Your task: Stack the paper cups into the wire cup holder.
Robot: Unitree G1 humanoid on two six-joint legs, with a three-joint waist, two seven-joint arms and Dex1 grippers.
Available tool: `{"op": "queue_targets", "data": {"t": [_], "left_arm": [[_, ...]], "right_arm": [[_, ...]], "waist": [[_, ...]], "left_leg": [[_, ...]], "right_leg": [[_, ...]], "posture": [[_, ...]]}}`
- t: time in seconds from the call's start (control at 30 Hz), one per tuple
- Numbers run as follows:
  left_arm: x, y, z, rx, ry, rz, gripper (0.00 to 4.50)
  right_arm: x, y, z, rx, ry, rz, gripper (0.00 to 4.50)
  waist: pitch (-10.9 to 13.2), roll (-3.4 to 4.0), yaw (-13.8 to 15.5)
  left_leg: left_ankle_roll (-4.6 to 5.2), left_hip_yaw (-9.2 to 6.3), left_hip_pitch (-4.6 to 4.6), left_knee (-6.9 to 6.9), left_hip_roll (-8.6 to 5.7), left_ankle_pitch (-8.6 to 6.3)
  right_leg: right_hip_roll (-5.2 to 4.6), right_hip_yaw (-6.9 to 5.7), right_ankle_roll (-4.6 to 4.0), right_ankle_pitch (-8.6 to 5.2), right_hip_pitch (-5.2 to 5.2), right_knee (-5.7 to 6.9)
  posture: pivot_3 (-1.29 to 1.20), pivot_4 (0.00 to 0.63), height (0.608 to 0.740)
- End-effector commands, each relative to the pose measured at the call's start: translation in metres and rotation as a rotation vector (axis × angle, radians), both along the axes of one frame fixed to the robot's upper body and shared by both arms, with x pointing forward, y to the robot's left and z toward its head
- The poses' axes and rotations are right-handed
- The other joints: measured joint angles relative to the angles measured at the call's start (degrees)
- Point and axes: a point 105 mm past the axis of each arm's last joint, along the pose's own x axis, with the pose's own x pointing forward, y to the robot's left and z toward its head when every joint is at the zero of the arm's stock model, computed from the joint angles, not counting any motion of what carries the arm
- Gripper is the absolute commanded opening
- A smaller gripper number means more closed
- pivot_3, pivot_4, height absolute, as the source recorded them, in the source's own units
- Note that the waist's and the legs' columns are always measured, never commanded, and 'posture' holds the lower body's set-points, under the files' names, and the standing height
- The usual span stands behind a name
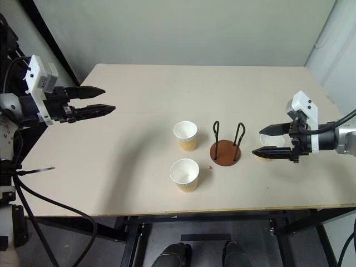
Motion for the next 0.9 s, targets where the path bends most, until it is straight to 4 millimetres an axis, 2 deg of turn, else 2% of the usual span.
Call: {"op": "queue_targets", "data": {"t": [0.03,0.33,0.43,0.5,0.63,0.77,0.9], "left_arm": [[-0.003,0.006,0.015,0.013,-0.052,0.017,3.47],[0.003,-0.009,0.009,-0.005,-0.051,-0.026,3.47],[0.004,-0.018,0.027,-0.034,-0.095,-0.077,3.47],[0.001,-0.032,0.037,-0.036,-0.118,-0.140,3.47],[-0.005,-0.059,0.045,-0.027,-0.146,-0.235,3.47],[-0.013,-0.066,0.038,-0.020,-0.120,-0.278,3.47],[-0.022,-0.066,0.031,0.001,-0.098,-0.288,3.47]], "right_arm": [[-0.001,0.003,0.017,-0.010,-0.064,0.022,4.20],[-0.005,0.005,0.009,0.003,-0.024,0.020,4.20],[-0.009,0.007,-0.007,-0.012,0.030,0.001,4.20],[-0.010,0.007,-0.016,-0.023,0.054,-0.017,4.20],[0.005,-0.007,-0.025,-0.027,0.060,-0.109,4.20],[0.022,-0.003,-0.031,-0.023,0.045,-0.138,4.20],[0.031,0.006,-0.037,-0.041,0.032,-0.109,4.20]], "waist": [[0.0,0.00,0.0],[0.0,-0.01,0.0],[0.0,-0.10,0.2],[0.0,-0.11,0.3],[0.0,-0.11,0.2],[0.0,-0.11,-0.3],[0.0,-0.10,-0.7]], "left_leg": [[0.00,0.00,0.00,0.00,0.00,0.01],[0.00,0.00,-0.02,0.00,-0.01,0.04],[0.00,0.00,-0.02,-0.01,0.00,0.04],[-0.03,-0.04,-0.06,0.00,0.00,0.06],[0.04,0.03,-0.02,0.01,-0.10,0.07],[0.09,0.03,0.00,0.06,-0.04,0.13],[0.09,0.02,0.09,0.00,0.02,0.20]], "right_leg": [[0.00,0.00,-0.01,0.00,0.00,0.00],[-0.03,0.00,-0.03,0.02,0.01,0.00],[-0.01,-0.03,-0.03,0.02,0.01,-0.01],[0.00,-0.10,-0.02,0.01,0.01,-0.02],[-0.12,-0.02,0.01,0.03,0.07,-0.05],[-0.08,-0.02,0.20,0.16,0.08,-0.05],[-0.04,-0.02,0.25,0.20,0.07,0.02]], "posture": [[0.00,0.150,0.740],[0.00,0.150,0.740],[0.00,0.150,0.740],[0.00,0.150,0.740],[0.00,0.150,0.740],[0.00,0.150,0.740],[0.00,0.150,0.740]]}}
